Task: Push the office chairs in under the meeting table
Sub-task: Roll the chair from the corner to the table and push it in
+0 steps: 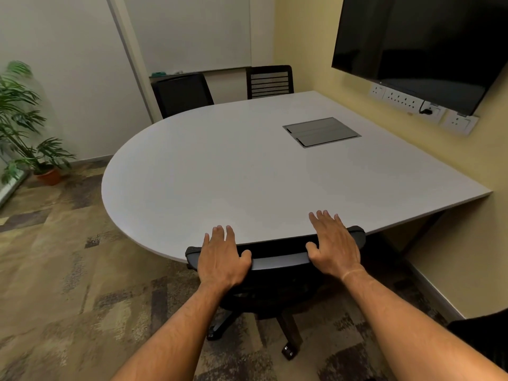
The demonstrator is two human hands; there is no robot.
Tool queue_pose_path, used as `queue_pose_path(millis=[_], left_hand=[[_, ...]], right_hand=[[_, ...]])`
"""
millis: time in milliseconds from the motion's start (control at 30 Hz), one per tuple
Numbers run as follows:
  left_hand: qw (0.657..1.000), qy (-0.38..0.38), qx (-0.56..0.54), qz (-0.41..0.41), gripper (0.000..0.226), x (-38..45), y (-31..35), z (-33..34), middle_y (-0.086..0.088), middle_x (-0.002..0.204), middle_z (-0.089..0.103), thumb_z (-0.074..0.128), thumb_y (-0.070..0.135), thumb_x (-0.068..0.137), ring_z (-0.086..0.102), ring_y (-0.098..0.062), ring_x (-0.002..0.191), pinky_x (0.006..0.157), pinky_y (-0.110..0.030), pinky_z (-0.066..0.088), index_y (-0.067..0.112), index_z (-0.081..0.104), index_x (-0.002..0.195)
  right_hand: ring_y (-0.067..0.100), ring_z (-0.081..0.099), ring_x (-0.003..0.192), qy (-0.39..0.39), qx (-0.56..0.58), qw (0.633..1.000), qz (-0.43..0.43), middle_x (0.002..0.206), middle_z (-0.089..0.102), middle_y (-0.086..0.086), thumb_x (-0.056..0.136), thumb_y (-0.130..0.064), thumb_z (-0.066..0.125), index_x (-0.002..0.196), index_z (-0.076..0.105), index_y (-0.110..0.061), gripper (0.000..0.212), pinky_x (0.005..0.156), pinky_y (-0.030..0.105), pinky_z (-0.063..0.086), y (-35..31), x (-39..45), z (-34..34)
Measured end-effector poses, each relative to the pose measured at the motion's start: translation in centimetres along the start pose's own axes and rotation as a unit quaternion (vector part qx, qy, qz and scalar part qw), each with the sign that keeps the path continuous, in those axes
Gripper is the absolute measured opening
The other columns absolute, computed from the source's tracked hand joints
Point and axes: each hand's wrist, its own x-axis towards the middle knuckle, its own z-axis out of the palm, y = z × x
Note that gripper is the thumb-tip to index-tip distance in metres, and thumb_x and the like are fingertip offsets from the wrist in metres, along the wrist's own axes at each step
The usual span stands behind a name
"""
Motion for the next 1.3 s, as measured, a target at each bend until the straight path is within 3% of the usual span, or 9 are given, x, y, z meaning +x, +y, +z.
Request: queue_pose_path(millis=[400,800,1033,1300], left_hand=[[0.998,-0.039,-0.013,-0.047,0.072,-0.4,1.8,0.1,-0.018,0.161,0.014,0.036,0.030,0.089,0.006,-0.026,0.150,0.121,-0.037,0.000,0.014,0.013,0.155],[0.995,-0.084,-0.007,-0.049,0.064,-4.4,0.4,0.0,-0.021,0.160,0.012,0.036,0.029,0.091,0.004,-0.029,0.150,0.122,-0.041,0.004,0.015,0.025,0.153],[0.997,-0.057,-0.007,-0.056,0.066,-8.2,-0.8,-0.6,-0.019,0.156,0.025,0.039,0.030,0.085,0.018,-0.029,0.146,0.120,-0.041,0.014,0.013,0.034,0.149],[0.996,-0.011,-0.048,-0.080,0.076,-8.6,-3.8,-1.3,-0.014,0.159,0.023,0.038,0.035,0.074,0.013,-0.025,0.149,0.121,-0.038,0.006,0.017,0.036,0.149]], right_hand=[[0.022,0.019,0.147,-0.004,0.027,0.999,-0.025,0.157,0.028,0.013,0.077,-0.037,0.035,0.151,0.028,-0.010,0.079,0.122,0.035,0.004,1.8,-0.1,-0.3],[0.021,0.020,0.147,0.000,0.045,0.999,-0.030,0.157,0.030,0.012,0.076,-0.037,0.038,0.151,0.030,-0.012,0.079,0.122,0.035,0.006,0.2,-4.2,0.0],[0.019,0.021,0.147,0.012,0.046,0.998,-0.039,0.157,0.031,0.009,0.076,-0.037,0.038,0.150,0.031,-0.015,0.078,0.122,0.032,0.003,-1.6,-7.0,-0.1],[0.019,0.023,0.146,0.016,0.069,0.997,-0.037,0.156,0.032,0.010,0.075,-0.037,0.040,0.150,0.033,-0.015,0.078,0.121,0.030,0.003,-4.6,-6.6,0.5]])
